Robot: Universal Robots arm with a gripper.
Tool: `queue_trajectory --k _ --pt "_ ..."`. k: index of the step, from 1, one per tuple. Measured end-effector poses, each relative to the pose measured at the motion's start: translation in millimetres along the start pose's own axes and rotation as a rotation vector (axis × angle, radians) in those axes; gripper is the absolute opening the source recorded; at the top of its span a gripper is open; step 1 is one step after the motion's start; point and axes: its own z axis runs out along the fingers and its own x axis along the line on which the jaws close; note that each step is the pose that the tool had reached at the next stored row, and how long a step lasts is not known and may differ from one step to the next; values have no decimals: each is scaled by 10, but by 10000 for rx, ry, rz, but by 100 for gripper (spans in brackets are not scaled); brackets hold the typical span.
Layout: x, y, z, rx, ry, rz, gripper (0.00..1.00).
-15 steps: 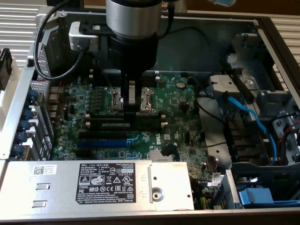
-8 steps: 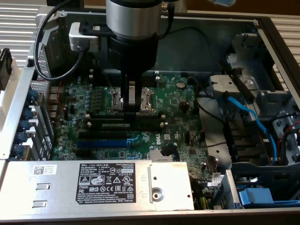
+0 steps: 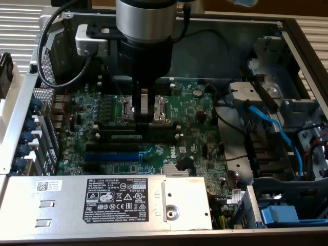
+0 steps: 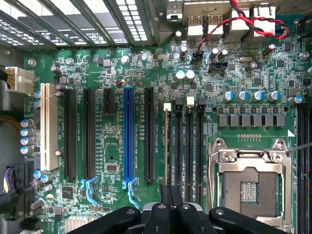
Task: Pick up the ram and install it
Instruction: 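Press down the ram until it locks into place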
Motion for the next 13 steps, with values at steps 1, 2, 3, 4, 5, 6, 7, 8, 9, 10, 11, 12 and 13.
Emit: queue_trajectory --k 1,2,3,4,5,6,7,8,9,10,11,12,13 --pt "0 0 -10 4 -6 0 10" --pt "1 -1 -24 7 -6 0 10" --pt "5 0 -47 -2 7 0 10" --pt "6 0 -64 -3 7 -1 10" --pt "8 1 -82 -4 7 -1 10" --pt "9 1 -99 -5 9 -1 10" --pt "11 1 -115 -5 9 -1 10" --pt "12 1 -128 -4 8 -1 10" --pt "13 1 -143 -4 9 -1 10" --pt "15 1 -162 -4 9 -1 10" --pt "16 1 -182 -5 9 -1 10" --pt "18 2 -206 -4 9 -1 10" --pt "20 2 -226 -4 8 -1 10"
